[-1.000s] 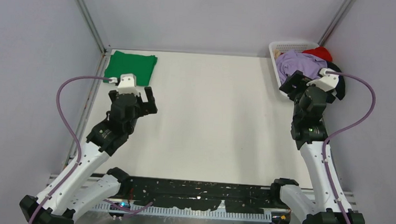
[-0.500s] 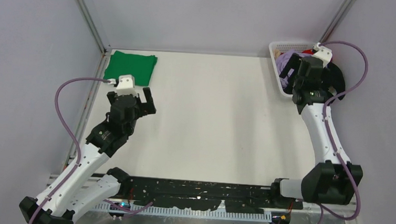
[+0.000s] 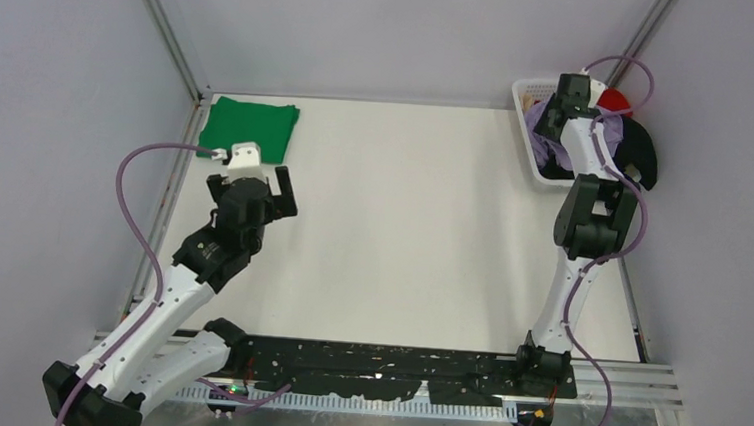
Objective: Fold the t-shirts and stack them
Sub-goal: Grab crumpled tshirt from bin with the right arm, then move the tshirt to the center of the board
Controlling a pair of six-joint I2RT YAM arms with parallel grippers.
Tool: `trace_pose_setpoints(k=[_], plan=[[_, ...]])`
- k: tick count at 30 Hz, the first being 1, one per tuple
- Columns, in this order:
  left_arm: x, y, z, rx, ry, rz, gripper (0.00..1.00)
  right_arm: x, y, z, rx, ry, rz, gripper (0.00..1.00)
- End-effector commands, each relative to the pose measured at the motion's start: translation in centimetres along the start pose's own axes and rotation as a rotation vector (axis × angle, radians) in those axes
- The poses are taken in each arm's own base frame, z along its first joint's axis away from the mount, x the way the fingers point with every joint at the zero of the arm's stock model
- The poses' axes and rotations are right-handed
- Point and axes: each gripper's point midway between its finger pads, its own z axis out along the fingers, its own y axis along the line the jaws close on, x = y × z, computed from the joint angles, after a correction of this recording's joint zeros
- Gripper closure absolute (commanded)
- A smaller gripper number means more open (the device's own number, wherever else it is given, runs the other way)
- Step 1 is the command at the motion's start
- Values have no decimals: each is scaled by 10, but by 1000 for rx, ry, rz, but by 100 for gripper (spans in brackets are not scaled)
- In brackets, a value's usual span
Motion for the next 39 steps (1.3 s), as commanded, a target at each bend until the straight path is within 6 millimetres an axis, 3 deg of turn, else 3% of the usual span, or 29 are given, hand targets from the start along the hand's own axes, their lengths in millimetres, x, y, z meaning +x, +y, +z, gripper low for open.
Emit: trace_pose_setpoints(k=[1,2,4,6,10,14,15,16,18,22,26,32,36,39], plan=[[-15,3,3,-35,-45,1,0,-28,4,9,-16,-20,44,42],[-16,4,3,-44,-46,3,0,-21,7,17,-37,3,47,65],[-17,6,2,-51,-47,9,0,-31,12,15,-62,-16,55,89],[-19,7,1,-50,-53,6,0,-54,13,3,-79,-71,59,94],[-19,7,-2,-35,-67,-9,0,-108,12,-45,-126,-206,78,95],[-18,5,-5,-13,-76,-28,0,-161,16,-118,-255,-359,104,95],[-18,4,-5,-6,-77,-30,0,-179,18,-148,-311,-418,115,95],[-18,3,-5,0,-77,-30,0,-187,19,-163,-340,-446,119,95],[-17,2,-6,6,-72,-29,0,-210,23,-208,-435,-523,122,95],[-15,0,-7,24,-67,-33,1,-234,47,-307,-728,-630,101,95],[-13,-3,-8,42,-64,-45,0,-225,80,-394,-1015,-670,38,95],[-10,0,-13,53,-67,-68,0,-161,137,-503,-1401,-623,-159,95],[-6,4,-15,43,-69,-78,1,-120,164,-554,-1571,-604,-271,95],[-5,12,-19,14,-69,-91,0,-93,181,-572,-1642,-557,-324,95]])
